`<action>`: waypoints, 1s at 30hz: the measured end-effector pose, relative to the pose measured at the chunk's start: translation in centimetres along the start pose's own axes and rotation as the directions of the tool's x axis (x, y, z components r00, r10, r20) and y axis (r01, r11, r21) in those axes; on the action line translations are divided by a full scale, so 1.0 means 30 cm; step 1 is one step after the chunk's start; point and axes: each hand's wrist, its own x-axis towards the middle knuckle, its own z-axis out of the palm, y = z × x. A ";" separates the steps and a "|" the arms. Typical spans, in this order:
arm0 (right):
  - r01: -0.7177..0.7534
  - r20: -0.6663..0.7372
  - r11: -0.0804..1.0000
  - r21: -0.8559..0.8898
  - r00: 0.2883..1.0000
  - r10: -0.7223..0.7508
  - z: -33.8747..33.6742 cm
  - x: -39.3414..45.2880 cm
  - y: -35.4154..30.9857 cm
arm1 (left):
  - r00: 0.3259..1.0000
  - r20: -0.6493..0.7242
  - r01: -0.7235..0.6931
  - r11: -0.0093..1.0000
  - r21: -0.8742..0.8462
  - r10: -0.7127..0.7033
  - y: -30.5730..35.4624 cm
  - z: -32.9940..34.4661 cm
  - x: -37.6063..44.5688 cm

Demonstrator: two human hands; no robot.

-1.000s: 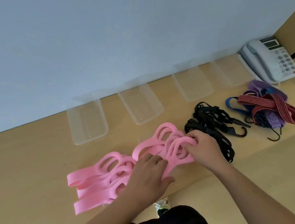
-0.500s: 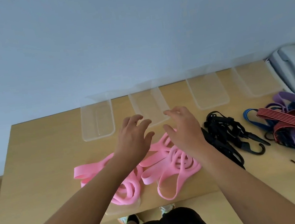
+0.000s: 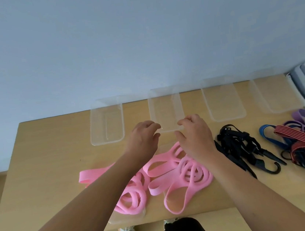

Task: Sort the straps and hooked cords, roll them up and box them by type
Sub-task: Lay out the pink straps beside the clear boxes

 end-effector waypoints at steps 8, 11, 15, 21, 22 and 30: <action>0.124 -0.046 0.986 0.110 0.992 -0.119 0.148 -0.201 -0.171 | 0.995 -0.094 0.038 0.999 -0.025 -0.041 -0.128 -0.120 -0.296; 0.174 0.011 0.978 0.117 0.984 -0.176 0.217 -0.301 -0.240 | 0.985 -0.152 0.086 0.996 0.019 -0.082 -0.216 -0.163 -0.451; 0.195 0.105 0.981 0.022 0.975 -0.196 0.282 -0.415 -0.303 | 0.975 -0.157 0.159 0.987 0.015 -0.155 -0.305 -0.204 -0.632; 0.064 0.177 0.976 -0.207 0.984 -0.027 0.326 -0.468 -0.388 | 0.962 -0.178 0.197 0.978 -0.063 -0.205 -0.366 -0.234 -0.778; 0.033 0.162 0.976 -0.213 0.987 0.002 0.331 -0.468 -0.401 | 0.963 -0.171 0.197 0.977 -0.081 -0.208 -0.367 -0.246 -0.789; -0.037 0.022 0.960 -0.277 0.999 0.045 0.279 -0.487 -0.521 | 0.976 -0.165 0.113 0.981 -0.157 -0.139 -0.387 -0.375 -0.755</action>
